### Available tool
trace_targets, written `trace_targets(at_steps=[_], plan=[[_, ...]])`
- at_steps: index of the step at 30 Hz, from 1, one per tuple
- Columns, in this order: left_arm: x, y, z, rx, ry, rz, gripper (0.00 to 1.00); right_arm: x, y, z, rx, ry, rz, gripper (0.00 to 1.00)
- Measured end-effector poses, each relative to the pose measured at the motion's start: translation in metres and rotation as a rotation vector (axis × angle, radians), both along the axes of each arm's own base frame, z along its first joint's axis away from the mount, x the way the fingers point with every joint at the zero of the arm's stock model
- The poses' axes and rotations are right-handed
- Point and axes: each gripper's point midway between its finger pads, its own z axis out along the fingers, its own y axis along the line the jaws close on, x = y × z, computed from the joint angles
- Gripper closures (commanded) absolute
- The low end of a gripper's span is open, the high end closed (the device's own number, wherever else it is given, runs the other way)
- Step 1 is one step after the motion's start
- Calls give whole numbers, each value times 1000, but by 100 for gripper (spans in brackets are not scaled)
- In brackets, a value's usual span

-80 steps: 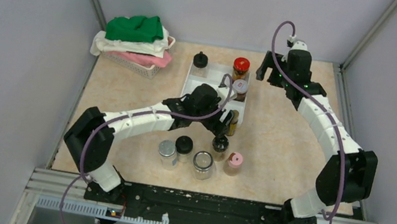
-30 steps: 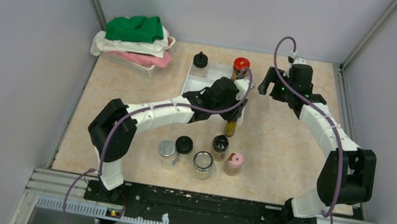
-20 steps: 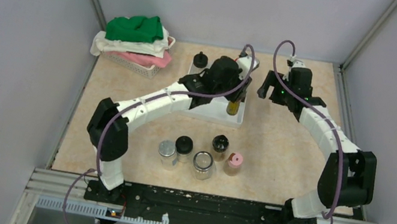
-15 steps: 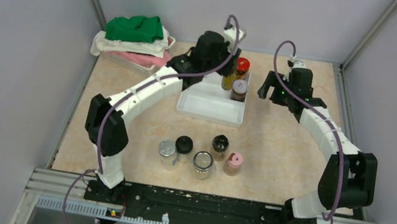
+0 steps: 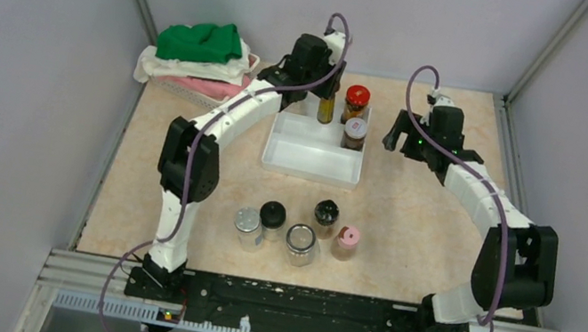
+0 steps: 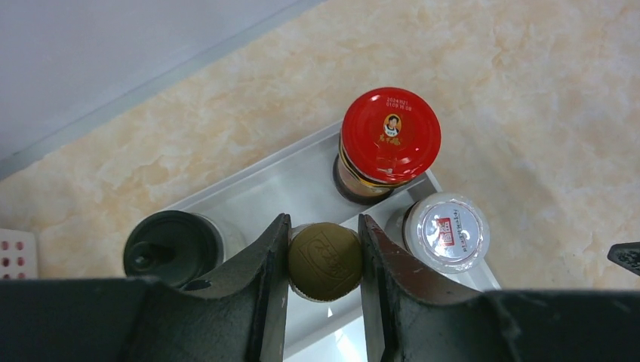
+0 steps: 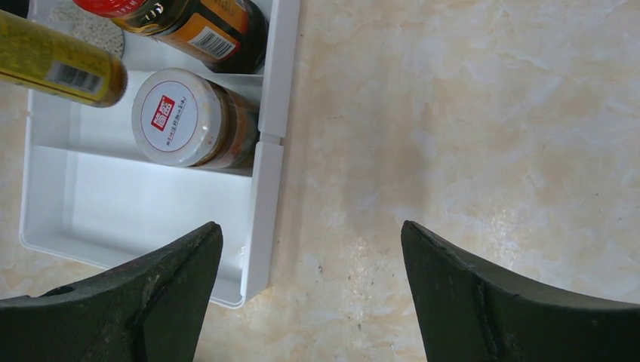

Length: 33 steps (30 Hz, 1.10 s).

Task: Organize the condiment bottles
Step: Place the bottle in the storage box.

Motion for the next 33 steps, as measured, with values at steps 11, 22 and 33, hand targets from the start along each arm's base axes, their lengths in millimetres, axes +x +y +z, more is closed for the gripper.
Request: trace_targets(at_steps=[11,22,33], plan=[[9,-14,-30,1,20,-26,77,2,1,-7,5,11,7,13],[34,-11,-38,4,-30,17,77,4,1,-19,5,17,6,13],[57,6,-62,53,-39,80,75,4,0,-48,3,72,7,14]])
